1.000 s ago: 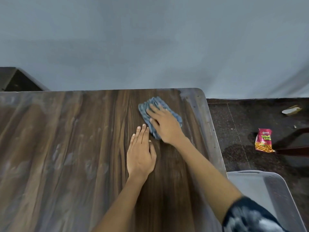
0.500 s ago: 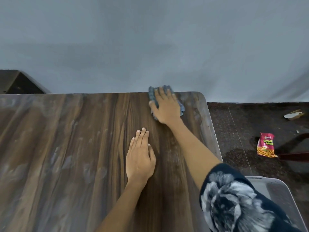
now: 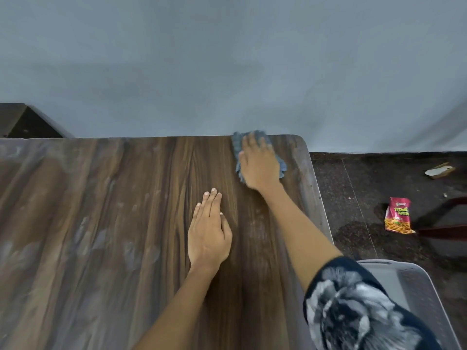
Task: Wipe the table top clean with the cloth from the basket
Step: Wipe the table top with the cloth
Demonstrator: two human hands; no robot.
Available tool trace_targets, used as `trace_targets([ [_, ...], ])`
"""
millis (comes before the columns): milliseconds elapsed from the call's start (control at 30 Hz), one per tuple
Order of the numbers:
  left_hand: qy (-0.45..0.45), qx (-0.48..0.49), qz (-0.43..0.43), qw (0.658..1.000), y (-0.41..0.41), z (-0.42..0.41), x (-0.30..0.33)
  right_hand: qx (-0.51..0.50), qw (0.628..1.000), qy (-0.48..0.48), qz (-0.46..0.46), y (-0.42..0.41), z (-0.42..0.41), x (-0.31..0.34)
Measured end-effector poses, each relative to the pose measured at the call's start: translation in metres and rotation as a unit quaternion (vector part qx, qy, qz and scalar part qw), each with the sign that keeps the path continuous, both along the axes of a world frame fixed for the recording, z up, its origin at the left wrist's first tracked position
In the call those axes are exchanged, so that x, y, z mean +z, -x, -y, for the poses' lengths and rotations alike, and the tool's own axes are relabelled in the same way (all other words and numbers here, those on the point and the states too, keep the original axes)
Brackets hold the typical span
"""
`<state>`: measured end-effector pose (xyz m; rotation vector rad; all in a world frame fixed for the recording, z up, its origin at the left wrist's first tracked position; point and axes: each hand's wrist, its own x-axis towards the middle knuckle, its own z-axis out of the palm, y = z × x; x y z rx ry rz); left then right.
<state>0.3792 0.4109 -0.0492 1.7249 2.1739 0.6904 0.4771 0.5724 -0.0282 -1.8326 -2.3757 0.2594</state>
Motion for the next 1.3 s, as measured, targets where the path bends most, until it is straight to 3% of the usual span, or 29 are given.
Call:
trace_targets([
  [100, -0.002, 0.004, -0.006, 1.000, 0.000, 0.000, 0.000, 0.140, 0.990, 0.005, -0.007, -0.008, 0.062, -0.007],
  [167, -0.004, 0.005, -0.007, 1.000, 0.000, 0.000, -0.002, 0.157, 0.988, 0.006, -0.010, -0.035, 0.097, -0.011],
  [300, -0.006, -0.001, -0.007, 1.000, 0.000, 0.000, -0.004, -0.010, 1.000, 0.005, 0.006, -0.082, 0.074, -0.010],
  [400, -0.006, -0.002, -0.007, 1.000, 0.000, 0.001, -0.003, -0.096, 0.995, 0.014, 0.006, -0.067, 0.039, -0.004],
  [500, -0.008, -0.002, 0.001, 1.000, -0.001, 0.002, -0.001, -0.029, 1.000, 0.003, 0.007, -0.036, 0.051, -0.006],
  [633, -0.007, -0.004, 0.013, 1.000, -0.001, 0.005, 0.003, 0.148, 0.989, 0.003, -0.007, -0.036, 0.142, -0.008],
  [700, -0.004, -0.011, 0.002, 1.000, 0.000, 0.009, 0.003, 0.165, 0.986, 0.013, 0.010, -0.060, 0.183, -0.008],
  [833, 0.002, -0.011, -0.023, 1.000, -0.001, 0.025, 0.000, 0.040, 0.999, 0.032, 0.017, -0.099, 0.169, -0.004],
  [967, 0.008, -0.014, -0.038, 0.999, -0.004, 0.051, -0.001, -0.092, 0.995, 0.034, 0.034, -0.071, 0.117, 0.003],
  [1100, 0.013, -0.033, -0.029, 0.999, -0.003, 0.064, 0.001, 0.035, 0.999, 0.030, 0.018, -0.031, 0.163, -0.007],
  [1200, 0.015, -0.039, -0.020, 0.999, -0.002, 0.077, 0.001, 0.142, 0.989, 0.028, 0.022, -0.048, 0.237, -0.006],
  [1300, 0.012, -0.044, -0.017, 0.999, -0.001, 0.091, 0.001, 0.124, 0.992, 0.021, 0.029, -0.091, 0.269, -0.003],
])
